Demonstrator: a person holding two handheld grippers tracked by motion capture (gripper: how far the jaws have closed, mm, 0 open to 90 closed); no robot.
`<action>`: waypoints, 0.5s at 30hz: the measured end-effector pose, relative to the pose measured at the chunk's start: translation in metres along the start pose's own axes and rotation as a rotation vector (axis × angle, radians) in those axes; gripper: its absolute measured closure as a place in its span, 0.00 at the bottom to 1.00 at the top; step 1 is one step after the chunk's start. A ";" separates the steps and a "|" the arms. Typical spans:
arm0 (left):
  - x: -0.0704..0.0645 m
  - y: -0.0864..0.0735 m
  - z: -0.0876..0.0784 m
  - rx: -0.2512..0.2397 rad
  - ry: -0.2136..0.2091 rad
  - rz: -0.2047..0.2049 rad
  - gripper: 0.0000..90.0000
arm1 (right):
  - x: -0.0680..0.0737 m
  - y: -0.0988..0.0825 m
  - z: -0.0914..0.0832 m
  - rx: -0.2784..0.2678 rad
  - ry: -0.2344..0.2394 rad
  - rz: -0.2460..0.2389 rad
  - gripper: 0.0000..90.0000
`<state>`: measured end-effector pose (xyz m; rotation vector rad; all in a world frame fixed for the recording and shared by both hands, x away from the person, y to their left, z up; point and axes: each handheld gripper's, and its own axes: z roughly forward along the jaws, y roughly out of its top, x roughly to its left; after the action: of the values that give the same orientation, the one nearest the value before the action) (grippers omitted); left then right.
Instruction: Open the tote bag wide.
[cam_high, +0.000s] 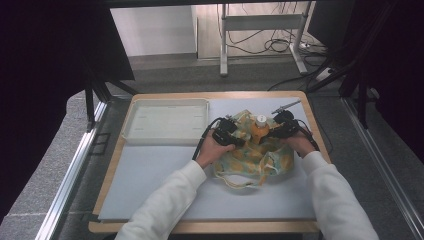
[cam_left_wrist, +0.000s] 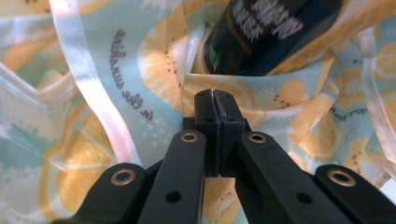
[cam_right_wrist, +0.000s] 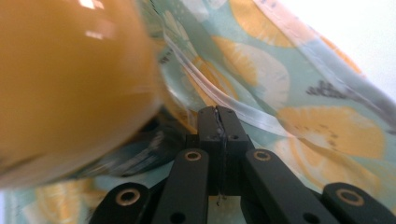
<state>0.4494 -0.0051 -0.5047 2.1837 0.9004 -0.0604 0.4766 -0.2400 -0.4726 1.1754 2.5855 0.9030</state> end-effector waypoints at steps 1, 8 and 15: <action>0.000 -0.001 0.001 0.006 -0.004 -0.003 1.00 | -0.002 0.000 0.003 0.002 -0.002 0.006 0.99; -0.001 -0.007 0.004 0.028 -0.017 -0.002 1.00 | -0.031 0.002 0.018 0.024 -0.049 0.092 0.99; 0.001 -0.009 0.004 0.039 -0.022 0.000 1.00 | -0.055 0.002 0.031 0.024 -0.084 0.156 0.99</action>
<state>0.4454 -0.0030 -0.5139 2.2151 0.8941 -0.1028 0.5271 -0.2646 -0.5016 1.4063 2.4734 0.8334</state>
